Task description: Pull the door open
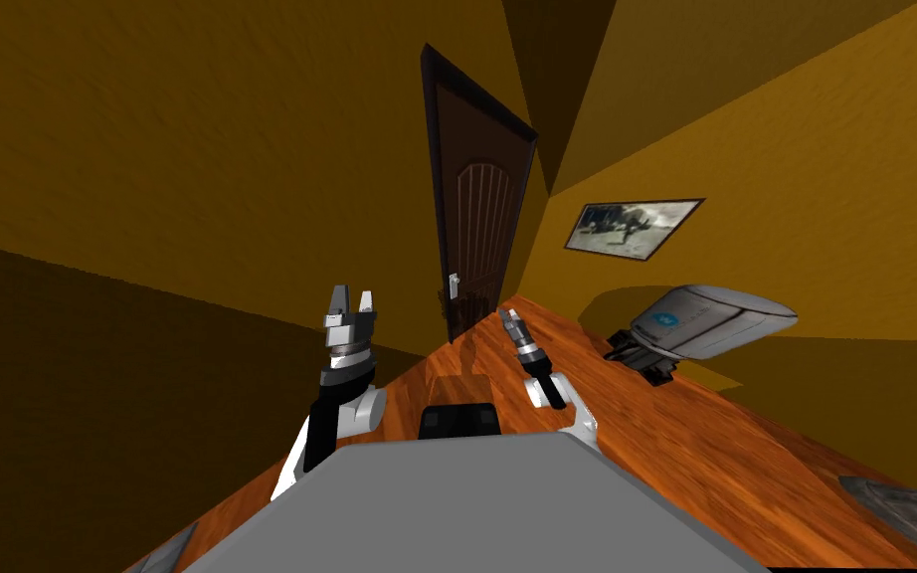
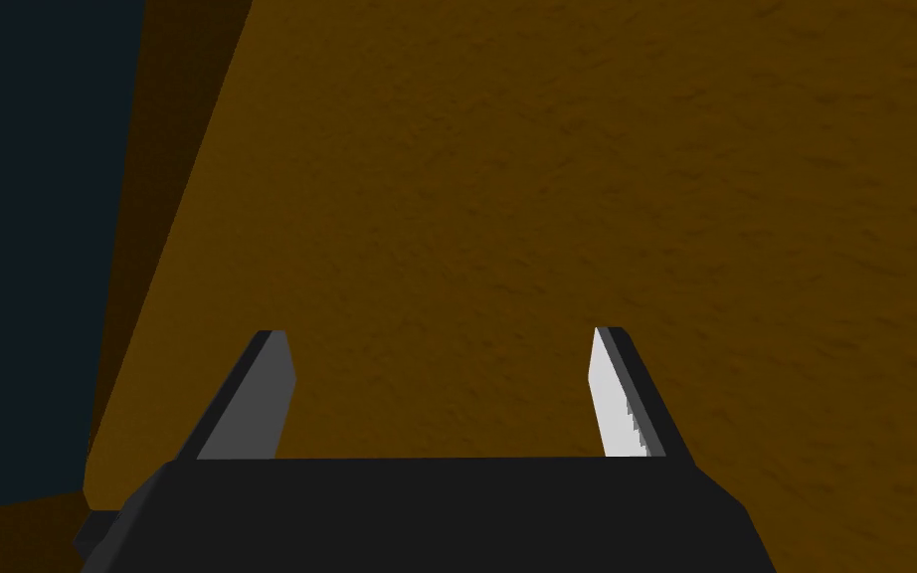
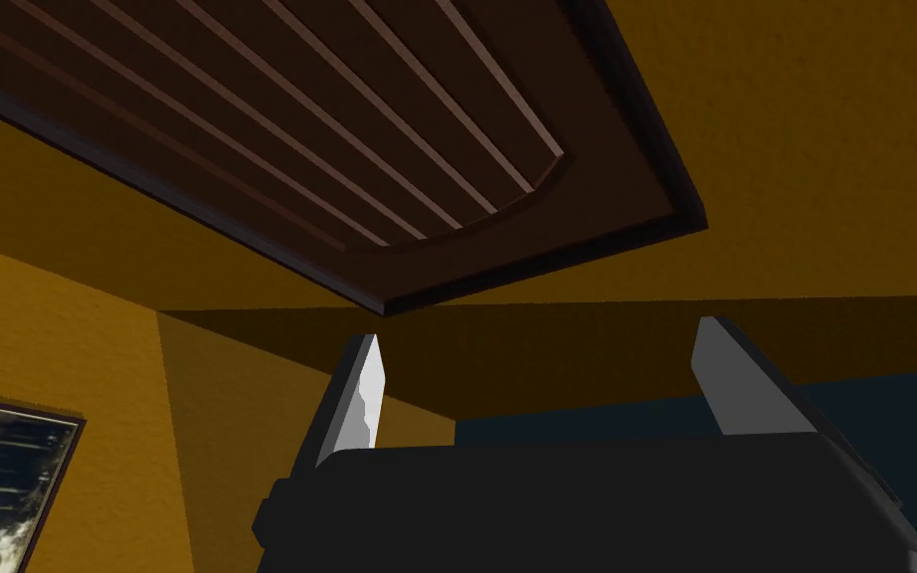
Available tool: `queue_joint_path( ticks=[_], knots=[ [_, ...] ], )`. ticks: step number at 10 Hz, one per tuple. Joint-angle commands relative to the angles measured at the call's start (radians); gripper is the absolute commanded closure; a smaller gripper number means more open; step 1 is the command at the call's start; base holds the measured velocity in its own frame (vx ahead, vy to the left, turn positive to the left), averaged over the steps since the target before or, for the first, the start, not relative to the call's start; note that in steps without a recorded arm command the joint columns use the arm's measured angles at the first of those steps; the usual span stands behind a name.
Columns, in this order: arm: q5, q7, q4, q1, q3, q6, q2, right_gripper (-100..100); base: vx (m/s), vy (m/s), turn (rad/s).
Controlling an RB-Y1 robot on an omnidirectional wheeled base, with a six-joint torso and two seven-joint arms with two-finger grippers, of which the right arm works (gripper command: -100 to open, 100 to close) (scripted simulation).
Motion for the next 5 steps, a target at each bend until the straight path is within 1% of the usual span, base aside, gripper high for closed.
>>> queue_joint_path(
  ticks=[1, 2, 3, 4, 5],
  knots=[
    [0.025, 0.012, 0.028, -0.011, 0.000, -0.010, -0.004, -100, 0.119, 0.016, 0.032],
    [0.053, 0.023, 0.055, -0.023, 0.001, -0.018, -0.010, -100, 0.135, 0.017, 0.037],
    [0.067, 0.028, 0.068, -0.029, 0.002, -0.021, -0.014, -100, 0.141, 0.010, 0.037],
    [0.094, 0.039, 0.095, -0.040, 0.002, -0.029, -0.019, -100, 0.153, 0.014, 0.040],
    [0.108, 0.044, 0.108, -0.046, 0.003, -0.032, -0.022, -100, 0.147, 0.020, 0.029]
  ],
)
